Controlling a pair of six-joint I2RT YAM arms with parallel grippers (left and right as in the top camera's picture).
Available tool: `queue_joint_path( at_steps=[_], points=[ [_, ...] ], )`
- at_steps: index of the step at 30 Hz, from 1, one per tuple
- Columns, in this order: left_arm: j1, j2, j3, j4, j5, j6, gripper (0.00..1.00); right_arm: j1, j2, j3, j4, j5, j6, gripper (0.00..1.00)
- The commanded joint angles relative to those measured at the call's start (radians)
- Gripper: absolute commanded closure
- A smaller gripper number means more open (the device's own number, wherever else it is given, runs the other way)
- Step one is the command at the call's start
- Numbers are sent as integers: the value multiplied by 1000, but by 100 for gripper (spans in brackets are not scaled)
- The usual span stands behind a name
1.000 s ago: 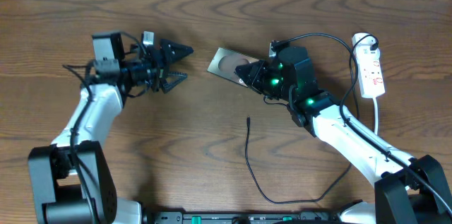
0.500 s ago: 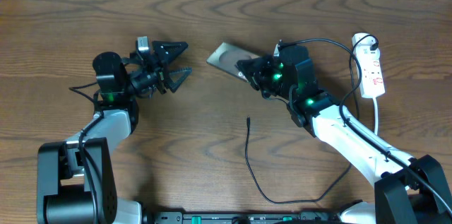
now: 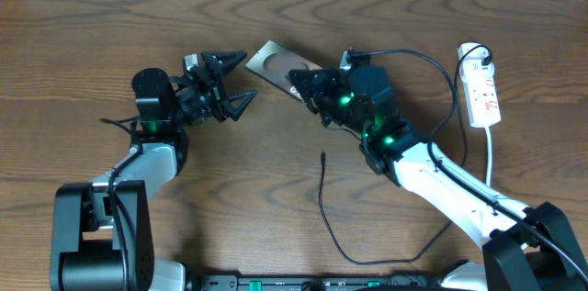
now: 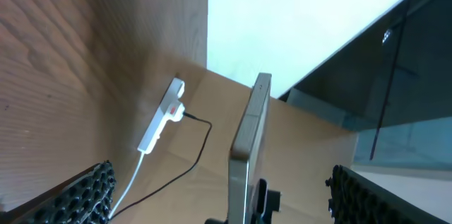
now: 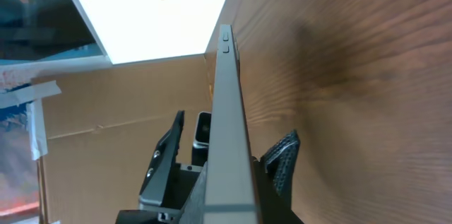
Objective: Plug charger to phone and switch on socket
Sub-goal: 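Swing the phone with the right gripper toward the left gripper, then close the left gripper on the phone's upper edge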
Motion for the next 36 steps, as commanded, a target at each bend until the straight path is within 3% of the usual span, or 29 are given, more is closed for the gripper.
queue_joint_path(
  at_steps=[1,26,30,36],
  points=[
    [-14,-18,-2,6,-49,-48,7,24,2,18,15,47,78,99],
    [-26,-18,-2,6,-114,-43,7,126,2,18,11,87,140,99],
    [-33,-18,-2,6,-122,-39,20,148,3,18,1,113,140,99],
    [-56,-18,-2,6,-144,-38,20,166,2,18,-1,139,140,99]
  ],
)
